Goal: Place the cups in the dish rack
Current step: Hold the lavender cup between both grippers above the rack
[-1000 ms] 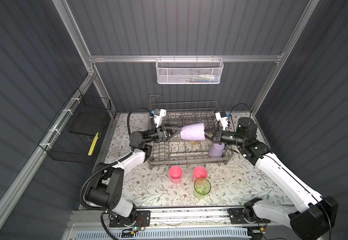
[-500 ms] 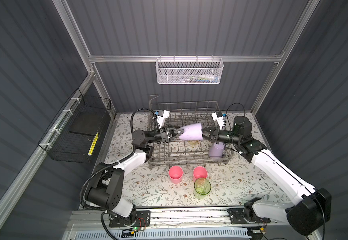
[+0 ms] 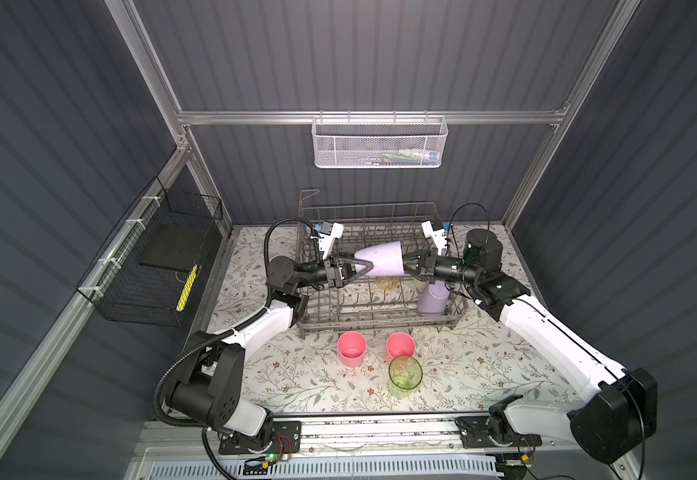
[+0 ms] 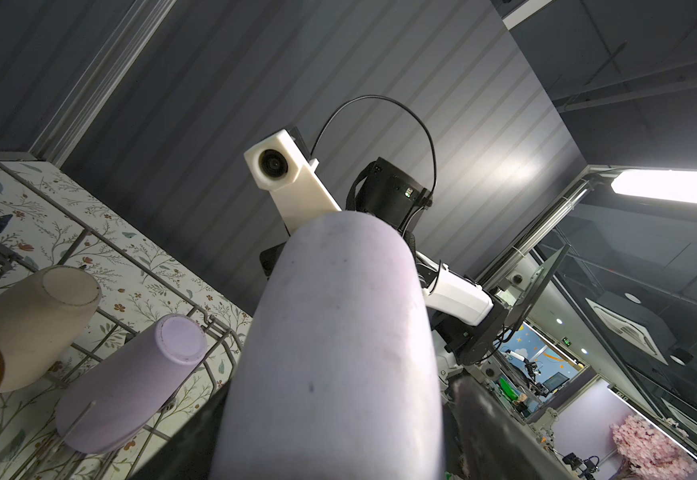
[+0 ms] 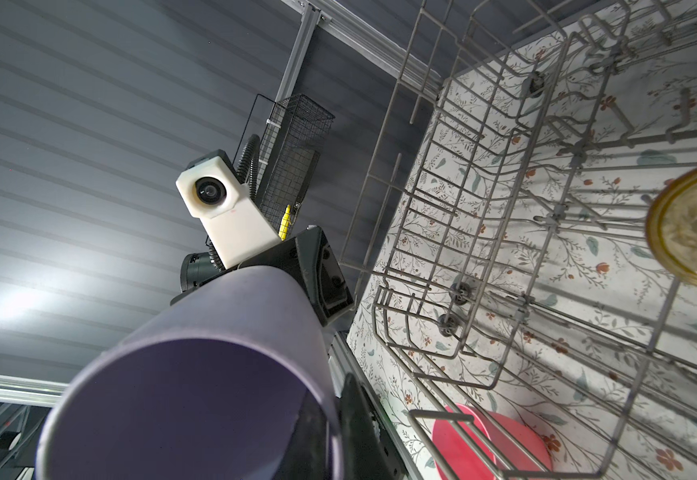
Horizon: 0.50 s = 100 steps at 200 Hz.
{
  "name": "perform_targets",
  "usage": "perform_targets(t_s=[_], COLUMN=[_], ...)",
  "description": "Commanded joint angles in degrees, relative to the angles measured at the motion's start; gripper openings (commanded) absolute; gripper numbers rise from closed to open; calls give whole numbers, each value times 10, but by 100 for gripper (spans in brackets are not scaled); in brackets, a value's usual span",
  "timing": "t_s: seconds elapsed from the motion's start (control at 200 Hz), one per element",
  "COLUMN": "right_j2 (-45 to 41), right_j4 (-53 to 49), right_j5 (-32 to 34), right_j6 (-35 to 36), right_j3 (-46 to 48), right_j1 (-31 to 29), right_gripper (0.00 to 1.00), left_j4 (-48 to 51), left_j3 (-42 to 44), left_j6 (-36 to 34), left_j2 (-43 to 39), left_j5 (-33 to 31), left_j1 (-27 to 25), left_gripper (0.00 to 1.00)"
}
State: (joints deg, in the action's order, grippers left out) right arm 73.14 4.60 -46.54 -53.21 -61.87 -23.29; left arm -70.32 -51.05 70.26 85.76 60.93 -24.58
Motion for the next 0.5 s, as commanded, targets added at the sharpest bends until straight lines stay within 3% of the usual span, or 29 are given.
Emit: perform_targets(t_s=[0.0,0.495], right_j2=[0,18], right_j4=[20,36], right_j5=[-1,-6], right_j6=[-7,-14], right_j3=[-3,3], right_j1=[2,-8], right_gripper=[0,0], left_j4=[-42,-60], left_j3=[-10,-10], left_j6=[8,21], left_j2=[-3,6], left_j5=[10,9], left_j1=[-2,-3], left_gripper=[81,83])
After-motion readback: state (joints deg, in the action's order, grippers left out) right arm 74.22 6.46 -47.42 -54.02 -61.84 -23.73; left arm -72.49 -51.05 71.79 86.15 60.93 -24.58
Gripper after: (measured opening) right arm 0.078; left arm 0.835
